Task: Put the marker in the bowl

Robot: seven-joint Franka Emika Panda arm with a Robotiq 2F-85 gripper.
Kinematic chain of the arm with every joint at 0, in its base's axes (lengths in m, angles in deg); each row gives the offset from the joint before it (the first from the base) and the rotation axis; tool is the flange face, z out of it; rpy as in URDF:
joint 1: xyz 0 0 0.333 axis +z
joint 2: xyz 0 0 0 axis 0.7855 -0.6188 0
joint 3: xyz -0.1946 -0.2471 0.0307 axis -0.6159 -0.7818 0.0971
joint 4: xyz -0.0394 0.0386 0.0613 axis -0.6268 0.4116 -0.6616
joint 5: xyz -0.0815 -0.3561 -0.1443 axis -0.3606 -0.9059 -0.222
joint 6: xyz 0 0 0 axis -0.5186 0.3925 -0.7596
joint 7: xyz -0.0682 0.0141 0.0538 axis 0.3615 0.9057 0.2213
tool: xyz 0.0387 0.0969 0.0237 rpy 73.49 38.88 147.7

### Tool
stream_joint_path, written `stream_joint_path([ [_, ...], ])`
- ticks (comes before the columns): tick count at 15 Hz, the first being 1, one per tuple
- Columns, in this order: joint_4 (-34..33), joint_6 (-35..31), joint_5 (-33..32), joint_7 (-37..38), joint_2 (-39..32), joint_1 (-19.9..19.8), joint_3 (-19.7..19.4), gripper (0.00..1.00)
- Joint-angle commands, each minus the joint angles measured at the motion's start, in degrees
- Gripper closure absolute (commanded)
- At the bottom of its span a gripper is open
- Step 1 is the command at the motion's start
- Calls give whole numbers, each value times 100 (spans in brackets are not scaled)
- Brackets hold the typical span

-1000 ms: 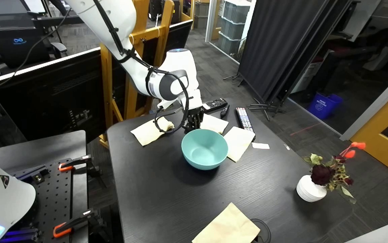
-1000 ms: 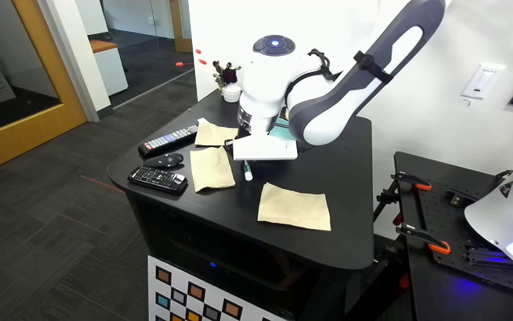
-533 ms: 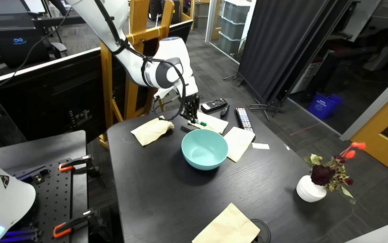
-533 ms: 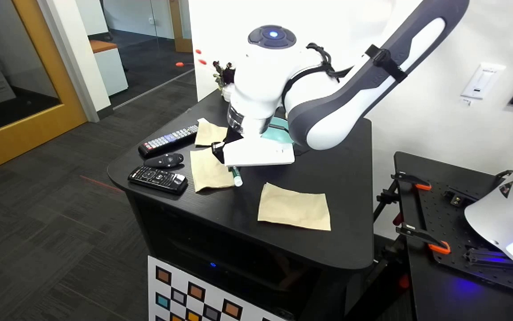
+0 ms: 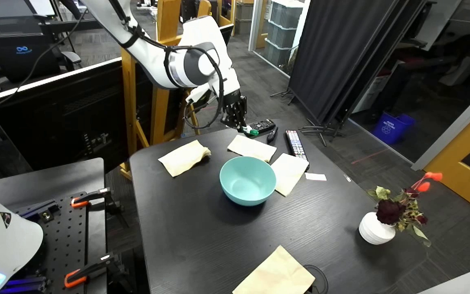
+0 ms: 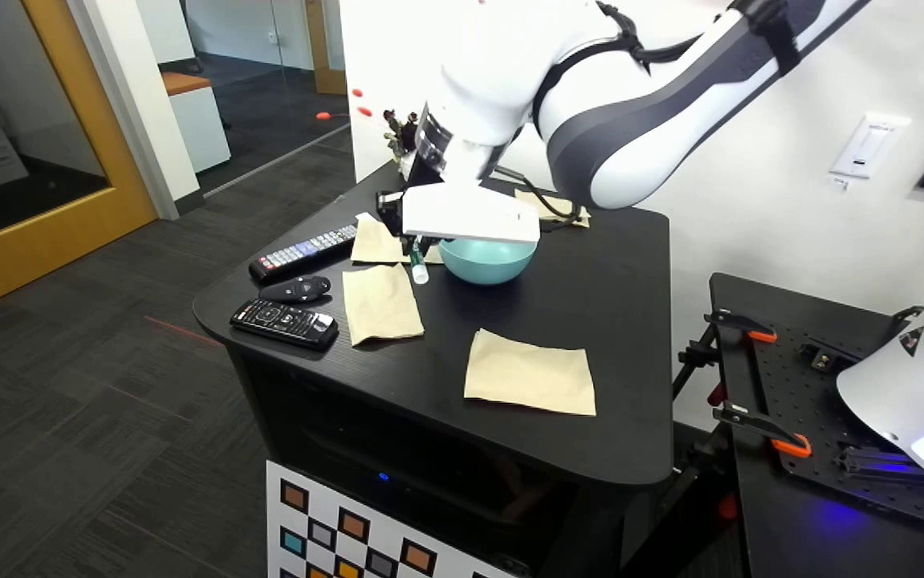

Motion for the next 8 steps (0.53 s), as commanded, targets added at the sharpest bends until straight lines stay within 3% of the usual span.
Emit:
stream_joint_path([
  [1,653,93,-497,455,911,-105,-29,95],
  [4,1073,258,-716,602,1491,-478,177,95],
  [5,1221,263,-568,490,1620,-227,-137,95],
  [8,1639,344,-488,373,2073,-366,-235,95],
])
